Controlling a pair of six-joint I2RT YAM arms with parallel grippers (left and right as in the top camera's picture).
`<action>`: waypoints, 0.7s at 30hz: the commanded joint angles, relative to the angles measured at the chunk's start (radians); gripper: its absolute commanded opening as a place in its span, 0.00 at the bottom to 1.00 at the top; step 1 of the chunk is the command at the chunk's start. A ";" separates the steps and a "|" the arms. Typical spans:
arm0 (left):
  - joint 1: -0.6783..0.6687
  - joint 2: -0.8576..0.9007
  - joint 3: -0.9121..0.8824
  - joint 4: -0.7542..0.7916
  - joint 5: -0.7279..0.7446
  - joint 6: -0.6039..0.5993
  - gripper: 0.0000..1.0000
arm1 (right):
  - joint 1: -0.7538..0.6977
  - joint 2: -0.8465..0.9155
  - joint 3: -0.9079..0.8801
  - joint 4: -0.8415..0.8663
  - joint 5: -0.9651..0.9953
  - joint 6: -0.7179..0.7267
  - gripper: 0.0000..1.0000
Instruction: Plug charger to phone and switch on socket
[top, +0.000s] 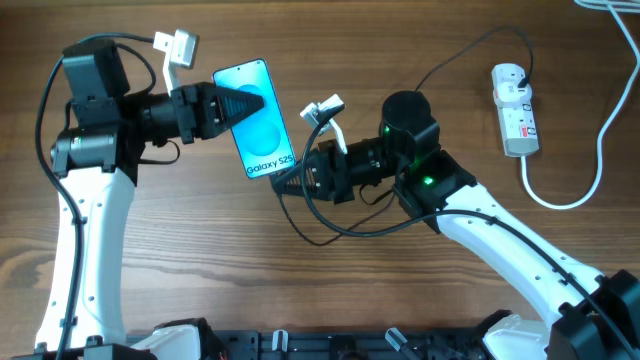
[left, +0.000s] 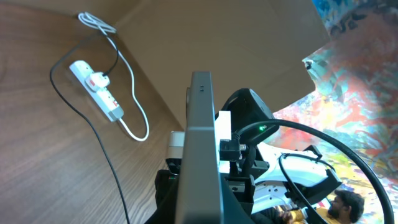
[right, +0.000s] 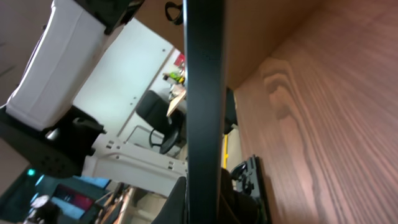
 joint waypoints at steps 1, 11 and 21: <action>-0.056 -0.020 -0.019 -0.190 0.091 0.196 0.04 | -0.061 0.008 0.054 0.063 0.146 0.021 0.05; -0.061 -0.020 -0.019 -0.399 0.087 0.356 0.04 | -0.065 0.008 0.084 0.075 0.117 0.022 0.05; -0.060 -0.020 -0.019 -0.409 0.087 0.356 0.04 | -0.065 0.008 0.084 -0.056 0.135 -0.041 0.05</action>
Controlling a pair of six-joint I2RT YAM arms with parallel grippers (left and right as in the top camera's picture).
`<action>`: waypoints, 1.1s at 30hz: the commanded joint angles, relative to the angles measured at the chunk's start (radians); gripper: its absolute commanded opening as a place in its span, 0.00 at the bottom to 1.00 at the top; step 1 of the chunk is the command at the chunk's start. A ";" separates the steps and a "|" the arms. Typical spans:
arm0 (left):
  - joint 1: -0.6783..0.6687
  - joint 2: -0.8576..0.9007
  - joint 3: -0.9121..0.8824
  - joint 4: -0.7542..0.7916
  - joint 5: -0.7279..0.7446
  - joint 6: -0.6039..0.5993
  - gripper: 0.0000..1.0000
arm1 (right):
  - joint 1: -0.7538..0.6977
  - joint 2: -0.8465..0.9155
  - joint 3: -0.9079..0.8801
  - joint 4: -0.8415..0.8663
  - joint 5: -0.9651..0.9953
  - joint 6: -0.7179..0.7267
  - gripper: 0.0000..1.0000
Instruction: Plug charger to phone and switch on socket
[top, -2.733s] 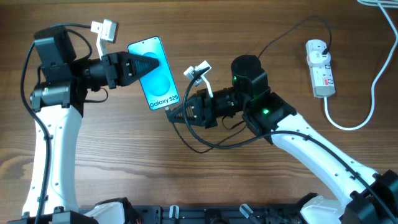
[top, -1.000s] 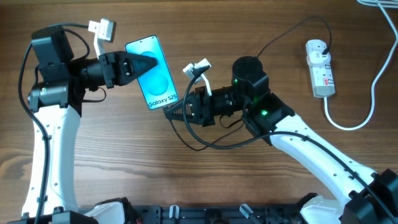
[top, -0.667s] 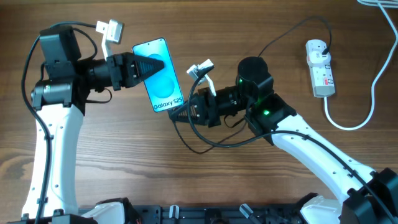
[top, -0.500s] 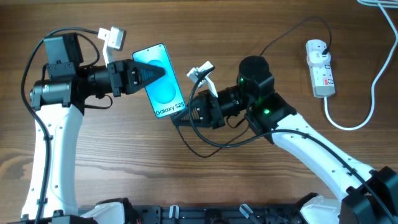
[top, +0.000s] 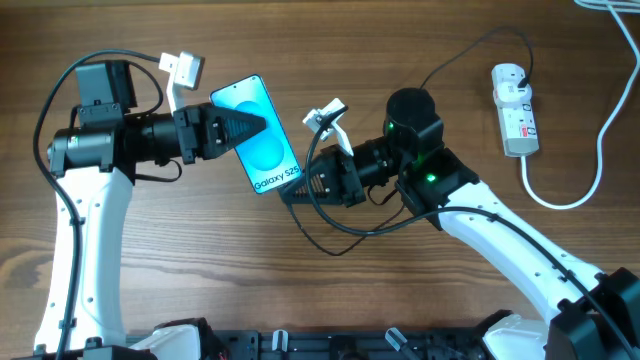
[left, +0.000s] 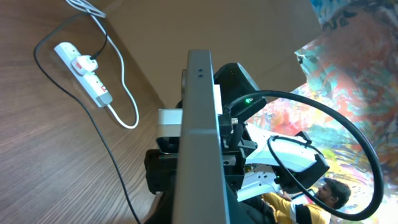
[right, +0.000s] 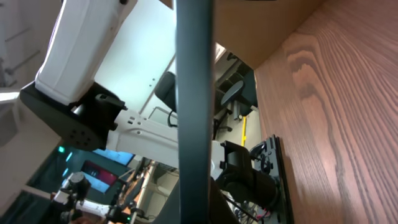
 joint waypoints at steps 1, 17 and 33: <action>-0.060 -0.021 -0.038 -0.030 0.055 0.035 0.04 | -0.040 0.000 0.087 -0.106 0.272 -0.084 0.05; 0.043 -0.021 -0.038 0.074 -0.007 0.027 0.04 | -0.040 -0.001 0.087 -0.204 0.131 -0.150 0.20; -0.185 -0.209 -0.038 0.202 -0.014 0.185 0.04 | -0.346 -0.001 0.086 0.283 -0.278 -0.075 0.36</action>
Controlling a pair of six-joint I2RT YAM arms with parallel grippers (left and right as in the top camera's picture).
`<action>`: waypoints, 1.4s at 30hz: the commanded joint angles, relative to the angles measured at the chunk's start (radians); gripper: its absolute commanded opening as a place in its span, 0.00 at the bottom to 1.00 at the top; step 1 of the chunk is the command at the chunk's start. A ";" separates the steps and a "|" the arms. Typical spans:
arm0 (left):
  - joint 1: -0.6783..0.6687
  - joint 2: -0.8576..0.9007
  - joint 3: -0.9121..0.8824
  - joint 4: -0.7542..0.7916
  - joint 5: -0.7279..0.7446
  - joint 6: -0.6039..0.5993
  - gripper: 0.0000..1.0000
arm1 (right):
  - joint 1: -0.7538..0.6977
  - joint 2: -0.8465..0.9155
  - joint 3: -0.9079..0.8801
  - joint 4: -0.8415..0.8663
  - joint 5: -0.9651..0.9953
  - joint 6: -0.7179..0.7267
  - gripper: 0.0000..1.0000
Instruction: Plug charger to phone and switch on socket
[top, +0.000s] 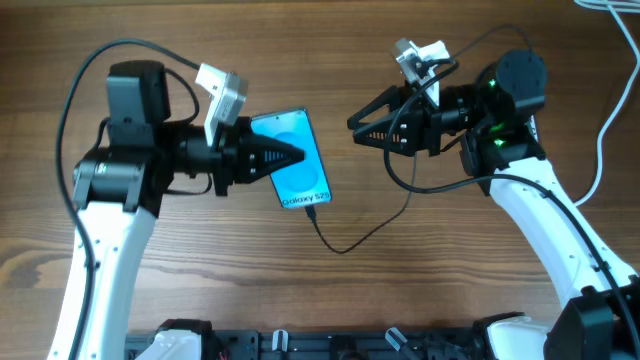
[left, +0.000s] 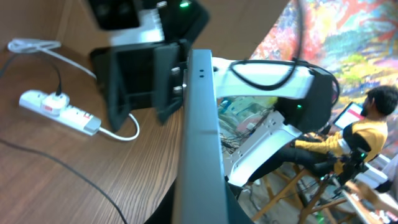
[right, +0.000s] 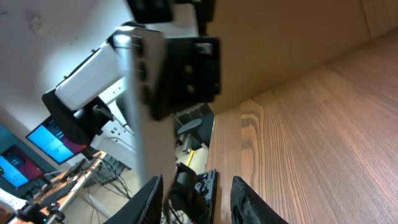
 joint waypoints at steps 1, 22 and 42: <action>-0.005 -0.084 0.003 -0.002 0.002 0.010 0.04 | -0.002 0.001 0.012 0.005 -0.063 -0.023 0.36; -0.117 0.541 0.003 0.036 -0.323 -0.226 0.04 | -0.001 0.002 -0.043 -0.070 -0.061 -0.022 1.00; -0.127 0.954 0.003 0.281 -0.322 -0.259 0.08 | -0.001 0.002 -0.043 -0.070 -0.061 -0.021 1.00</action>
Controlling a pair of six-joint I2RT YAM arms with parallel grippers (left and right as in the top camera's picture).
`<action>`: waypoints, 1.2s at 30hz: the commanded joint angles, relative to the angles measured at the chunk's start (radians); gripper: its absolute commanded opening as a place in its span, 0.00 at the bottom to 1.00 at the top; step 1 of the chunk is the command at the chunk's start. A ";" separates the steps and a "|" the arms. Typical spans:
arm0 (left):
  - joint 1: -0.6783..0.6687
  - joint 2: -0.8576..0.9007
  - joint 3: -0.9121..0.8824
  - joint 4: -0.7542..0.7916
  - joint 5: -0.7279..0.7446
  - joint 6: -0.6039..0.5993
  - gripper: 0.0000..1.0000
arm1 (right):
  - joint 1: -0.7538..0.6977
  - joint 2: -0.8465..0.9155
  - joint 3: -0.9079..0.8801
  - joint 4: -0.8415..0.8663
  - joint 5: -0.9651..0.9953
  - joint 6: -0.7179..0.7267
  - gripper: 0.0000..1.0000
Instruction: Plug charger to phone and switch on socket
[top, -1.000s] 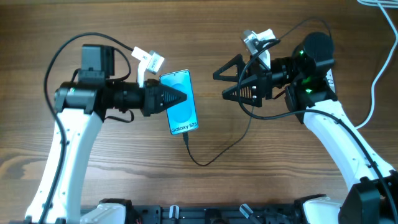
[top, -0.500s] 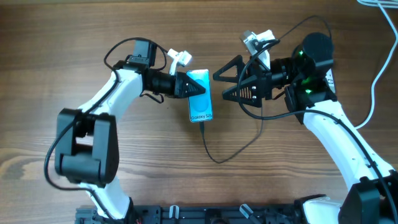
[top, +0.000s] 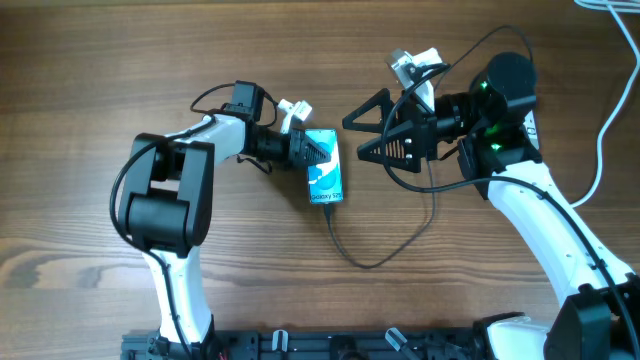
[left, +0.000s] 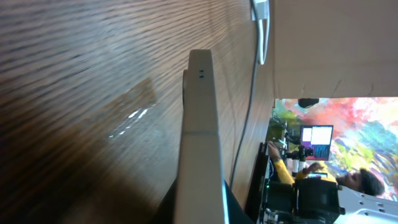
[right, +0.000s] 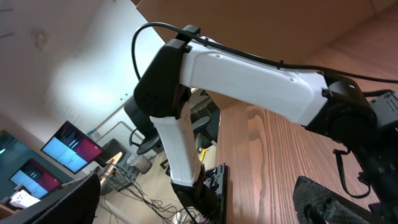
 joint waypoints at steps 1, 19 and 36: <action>-0.005 0.058 0.003 0.005 0.035 -0.003 0.10 | -0.001 0.002 -0.002 0.005 -0.061 -0.013 1.00; -0.142 0.063 0.006 -0.020 -0.558 -0.348 0.50 | -0.002 0.002 -0.002 0.005 -0.061 -0.013 1.00; 0.039 -0.269 0.006 -0.438 -0.687 -0.329 0.54 | -0.001 0.002 -0.002 0.005 -0.061 -0.013 1.00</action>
